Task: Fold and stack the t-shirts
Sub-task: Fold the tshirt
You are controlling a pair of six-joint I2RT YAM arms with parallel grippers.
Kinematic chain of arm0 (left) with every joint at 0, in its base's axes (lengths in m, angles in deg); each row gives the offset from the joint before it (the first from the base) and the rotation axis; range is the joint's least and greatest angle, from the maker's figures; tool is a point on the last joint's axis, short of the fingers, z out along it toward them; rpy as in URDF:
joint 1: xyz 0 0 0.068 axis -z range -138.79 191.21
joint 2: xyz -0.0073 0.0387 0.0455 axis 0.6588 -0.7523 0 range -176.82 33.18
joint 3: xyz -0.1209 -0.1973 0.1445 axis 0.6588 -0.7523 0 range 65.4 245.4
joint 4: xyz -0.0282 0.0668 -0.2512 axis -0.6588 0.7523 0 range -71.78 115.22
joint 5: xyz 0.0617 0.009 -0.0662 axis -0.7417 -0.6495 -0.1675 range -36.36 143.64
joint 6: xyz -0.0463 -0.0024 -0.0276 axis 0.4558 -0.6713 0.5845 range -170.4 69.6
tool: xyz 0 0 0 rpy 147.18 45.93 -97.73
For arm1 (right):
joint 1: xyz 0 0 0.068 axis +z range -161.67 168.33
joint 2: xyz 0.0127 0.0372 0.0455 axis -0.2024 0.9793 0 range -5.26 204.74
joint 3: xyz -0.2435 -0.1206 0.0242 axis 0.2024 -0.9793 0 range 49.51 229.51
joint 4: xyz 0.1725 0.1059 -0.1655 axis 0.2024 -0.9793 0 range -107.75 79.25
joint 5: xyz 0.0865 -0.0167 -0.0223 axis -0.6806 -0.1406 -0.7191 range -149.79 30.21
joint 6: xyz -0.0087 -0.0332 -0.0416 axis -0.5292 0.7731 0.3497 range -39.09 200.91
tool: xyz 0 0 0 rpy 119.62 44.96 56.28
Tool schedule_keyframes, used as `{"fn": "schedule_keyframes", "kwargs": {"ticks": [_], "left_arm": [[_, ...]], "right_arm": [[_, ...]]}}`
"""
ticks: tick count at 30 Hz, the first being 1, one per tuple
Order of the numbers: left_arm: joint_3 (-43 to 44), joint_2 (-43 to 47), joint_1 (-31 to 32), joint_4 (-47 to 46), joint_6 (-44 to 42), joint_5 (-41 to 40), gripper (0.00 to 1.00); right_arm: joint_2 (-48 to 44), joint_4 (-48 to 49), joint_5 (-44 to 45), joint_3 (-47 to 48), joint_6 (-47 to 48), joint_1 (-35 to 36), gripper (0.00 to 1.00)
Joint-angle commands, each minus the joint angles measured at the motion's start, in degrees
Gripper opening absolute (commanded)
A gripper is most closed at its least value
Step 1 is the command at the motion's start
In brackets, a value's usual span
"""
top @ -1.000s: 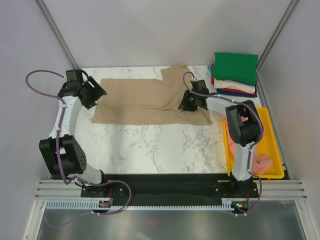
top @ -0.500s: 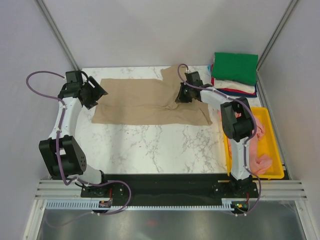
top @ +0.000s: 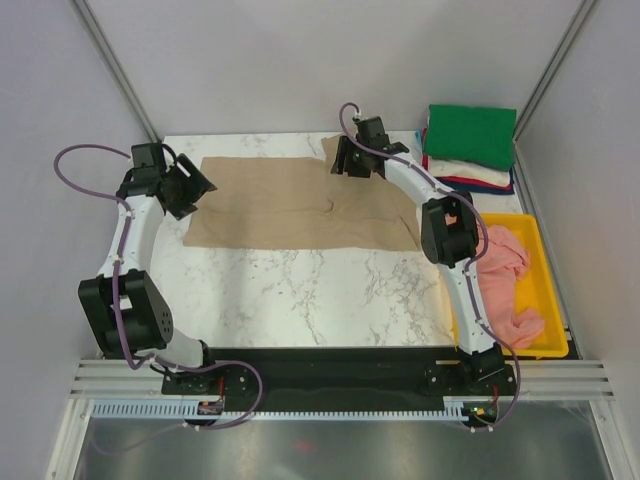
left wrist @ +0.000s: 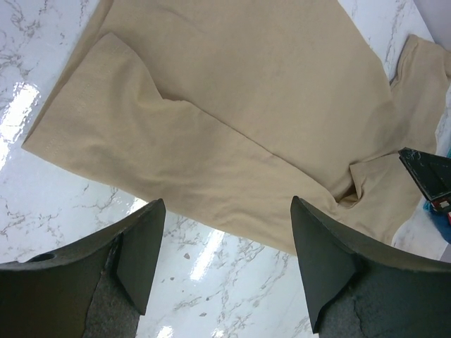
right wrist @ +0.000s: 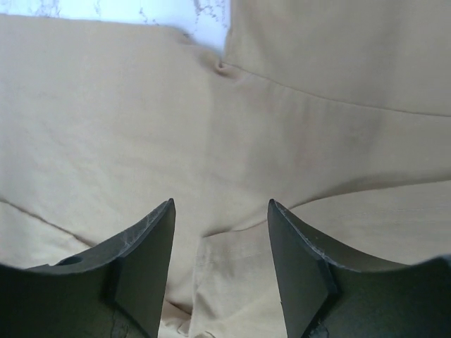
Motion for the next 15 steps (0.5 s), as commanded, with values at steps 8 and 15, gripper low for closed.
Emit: {"fn": "schedule_keyframes", "kwargs": {"ticks": [8, 15], "left_arm": [[-5.06, -5.12, -4.93, -4.67, 4.31, 6.39, 0.82], [-7.44, -12.51, -7.31, -6.18, 6.34, 11.16, 0.81]], "right_arm": [[-26.04, 0.36, 14.09, -26.47, -1.35, -2.11, 0.64], [-47.49, 9.05, 14.0, -63.83, -5.49, -2.2, 0.64]]}}
